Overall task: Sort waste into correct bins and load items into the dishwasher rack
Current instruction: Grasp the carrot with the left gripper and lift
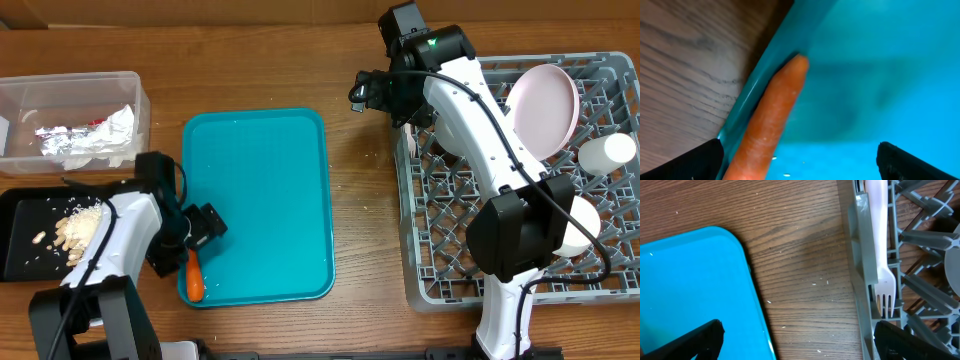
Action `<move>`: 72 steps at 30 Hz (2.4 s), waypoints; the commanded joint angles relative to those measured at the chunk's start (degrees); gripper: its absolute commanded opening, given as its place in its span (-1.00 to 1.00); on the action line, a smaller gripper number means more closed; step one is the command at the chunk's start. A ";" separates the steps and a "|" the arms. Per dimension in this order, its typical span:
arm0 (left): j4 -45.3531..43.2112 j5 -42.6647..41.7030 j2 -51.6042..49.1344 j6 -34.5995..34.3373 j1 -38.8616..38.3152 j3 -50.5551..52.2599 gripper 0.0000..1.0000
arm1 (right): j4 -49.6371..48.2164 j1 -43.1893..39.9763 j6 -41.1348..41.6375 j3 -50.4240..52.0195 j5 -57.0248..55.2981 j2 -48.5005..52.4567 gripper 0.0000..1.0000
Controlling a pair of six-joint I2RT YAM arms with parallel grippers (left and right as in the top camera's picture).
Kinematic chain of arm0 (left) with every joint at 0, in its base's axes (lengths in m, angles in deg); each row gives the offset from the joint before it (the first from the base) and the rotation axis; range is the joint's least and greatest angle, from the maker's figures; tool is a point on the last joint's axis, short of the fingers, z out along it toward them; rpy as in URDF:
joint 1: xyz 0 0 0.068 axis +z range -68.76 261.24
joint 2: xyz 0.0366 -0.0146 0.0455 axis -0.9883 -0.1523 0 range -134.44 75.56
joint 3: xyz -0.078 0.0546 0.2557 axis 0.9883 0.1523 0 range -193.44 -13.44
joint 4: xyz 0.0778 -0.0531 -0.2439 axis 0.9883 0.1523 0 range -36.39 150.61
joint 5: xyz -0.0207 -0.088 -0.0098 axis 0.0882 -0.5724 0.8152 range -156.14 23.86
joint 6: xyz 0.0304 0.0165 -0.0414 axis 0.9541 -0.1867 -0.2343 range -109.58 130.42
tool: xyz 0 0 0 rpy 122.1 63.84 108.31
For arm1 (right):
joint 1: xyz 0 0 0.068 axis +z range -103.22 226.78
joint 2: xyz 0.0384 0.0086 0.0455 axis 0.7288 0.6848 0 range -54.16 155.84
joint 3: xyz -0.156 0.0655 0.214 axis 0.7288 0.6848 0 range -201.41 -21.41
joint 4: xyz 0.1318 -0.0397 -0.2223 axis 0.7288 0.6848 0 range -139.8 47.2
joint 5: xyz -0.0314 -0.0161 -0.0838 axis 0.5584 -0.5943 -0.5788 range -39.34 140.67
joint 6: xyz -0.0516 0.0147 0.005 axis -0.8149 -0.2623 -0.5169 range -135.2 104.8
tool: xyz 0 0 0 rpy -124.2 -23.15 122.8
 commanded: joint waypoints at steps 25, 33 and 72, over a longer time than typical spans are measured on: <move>-5.07 -1.20 0.13 2.71 -4.90 4.07 0.94 | -0.15 0.04 0.31 -0.70 -0.13 -0.57 1.00; -6.34 -0.83 0.13 2.67 -4.90 4.09 0.83 | -0.15 0.04 0.31 -0.70 -0.13 -0.57 1.00; -5.92 -0.76 0.13 2.34 -7.41 5.70 -0.38 | -0.15 0.04 0.31 -0.70 -0.13 -0.57 1.00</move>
